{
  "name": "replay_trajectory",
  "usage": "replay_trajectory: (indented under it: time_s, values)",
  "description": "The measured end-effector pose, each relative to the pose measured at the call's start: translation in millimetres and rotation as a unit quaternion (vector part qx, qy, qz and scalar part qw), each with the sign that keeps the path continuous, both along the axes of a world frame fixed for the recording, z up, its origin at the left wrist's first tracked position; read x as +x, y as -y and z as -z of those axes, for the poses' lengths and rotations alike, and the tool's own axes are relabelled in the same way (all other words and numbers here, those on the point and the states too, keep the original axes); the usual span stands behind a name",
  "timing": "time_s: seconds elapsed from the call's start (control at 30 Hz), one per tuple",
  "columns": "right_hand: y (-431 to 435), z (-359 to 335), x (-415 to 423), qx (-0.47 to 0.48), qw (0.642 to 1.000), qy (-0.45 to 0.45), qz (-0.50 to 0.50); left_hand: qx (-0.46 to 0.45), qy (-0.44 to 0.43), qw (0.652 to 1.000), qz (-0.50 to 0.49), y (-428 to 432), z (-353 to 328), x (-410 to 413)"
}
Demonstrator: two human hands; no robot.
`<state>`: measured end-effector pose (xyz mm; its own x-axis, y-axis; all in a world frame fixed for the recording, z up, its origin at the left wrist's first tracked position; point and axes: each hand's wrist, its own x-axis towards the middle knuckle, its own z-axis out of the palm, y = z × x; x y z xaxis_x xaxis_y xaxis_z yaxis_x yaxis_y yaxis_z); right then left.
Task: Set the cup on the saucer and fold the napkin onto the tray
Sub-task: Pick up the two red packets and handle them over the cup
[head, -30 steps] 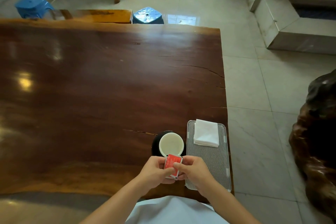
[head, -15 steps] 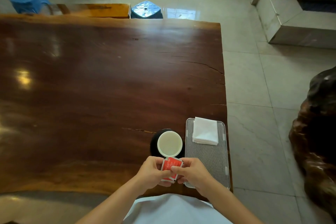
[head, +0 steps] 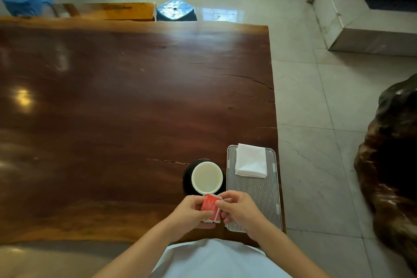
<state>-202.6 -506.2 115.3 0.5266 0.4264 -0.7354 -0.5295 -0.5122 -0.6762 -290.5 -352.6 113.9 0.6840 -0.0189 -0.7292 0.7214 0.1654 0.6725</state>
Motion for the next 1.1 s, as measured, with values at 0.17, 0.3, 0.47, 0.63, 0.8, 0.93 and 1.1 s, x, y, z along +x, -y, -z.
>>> replay_trajectory:
  time_s: [0.17,0.3,0.47,0.63,0.8,0.93,1.1]
  values:
    - [-1.6,1.1,-2.5,0.003,1.0,0.001,0.005,0.147,0.012,0.989,-0.007,13.7,-1.6,-1.7]
    - [-4.2,2.5,-5.4,0.003,1.0,0.015,0.004,0.212,-0.006,0.976,-0.041,17.0,-0.1,-6.1]
    - [-3.3,8.3,-0.2,-0.016,1.0,-0.013,0.013,0.038,-0.041,0.997,-0.05,0.8,13.8,-17.5]
    - [6.2,21.0,7.2,-0.084,0.996,0.001,0.017,-0.083,-0.11,0.976,-0.169,-19.7,24.7,-20.1]
    - [22.9,24.6,23.7,-0.118,0.99,0.013,0.082,-0.051,-0.148,0.934,-0.32,-47.8,25.6,1.7]
    - [32.4,27.1,32.4,-0.125,0.988,0.014,0.087,0.022,-0.152,0.926,-0.345,-61.4,27.0,13.4]
    - [42.6,30.3,42.5,-0.117,0.983,-0.016,0.139,0.089,-0.087,0.935,-0.334,-62.3,14.6,25.5]
